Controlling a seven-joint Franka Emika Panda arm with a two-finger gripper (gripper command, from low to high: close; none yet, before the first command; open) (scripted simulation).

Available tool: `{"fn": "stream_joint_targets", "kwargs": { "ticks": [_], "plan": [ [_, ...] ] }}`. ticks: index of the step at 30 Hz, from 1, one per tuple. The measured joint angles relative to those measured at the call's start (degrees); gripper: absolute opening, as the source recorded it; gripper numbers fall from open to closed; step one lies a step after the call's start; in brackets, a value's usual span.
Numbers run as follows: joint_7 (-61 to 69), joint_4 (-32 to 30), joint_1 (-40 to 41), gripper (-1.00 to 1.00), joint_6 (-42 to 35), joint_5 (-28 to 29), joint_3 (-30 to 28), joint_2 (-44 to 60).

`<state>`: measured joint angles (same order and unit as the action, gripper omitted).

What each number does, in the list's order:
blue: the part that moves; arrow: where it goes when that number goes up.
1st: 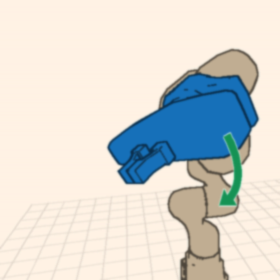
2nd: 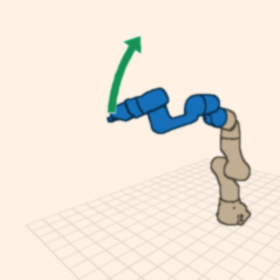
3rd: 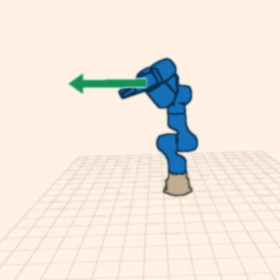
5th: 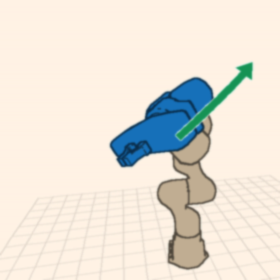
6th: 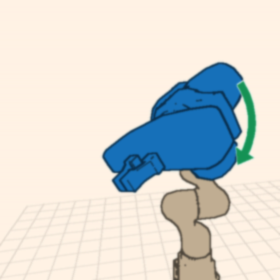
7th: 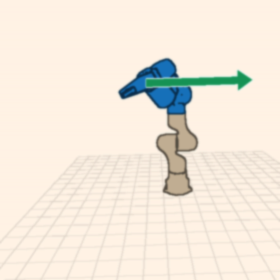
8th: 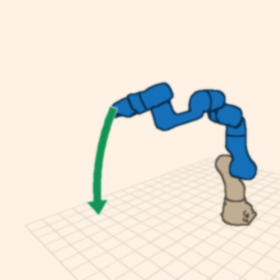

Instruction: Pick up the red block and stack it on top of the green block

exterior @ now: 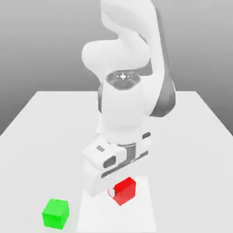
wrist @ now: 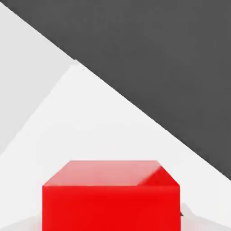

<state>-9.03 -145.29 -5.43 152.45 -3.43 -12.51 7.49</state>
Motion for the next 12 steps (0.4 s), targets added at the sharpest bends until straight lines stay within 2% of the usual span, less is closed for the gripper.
{"fn": "stream_joint_targets", "kwargs": {
  "ticks": [3,6,7,12],
  "plan": [
    [-1.52,3.05,4.47,-1.00,-1.93,-1.83,-4.20,1.31],
    [0.43,4.36,7.10,-1.00,1.94,-5.73,-3.44,6.77],
    [1.31,4.53,7.84,1.00,3.55,-7.02,-2.66,8.67],
    [1.31,4.53,7.84,1.00,3.55,-7.02,-2.66,8.67]
  ]
}}
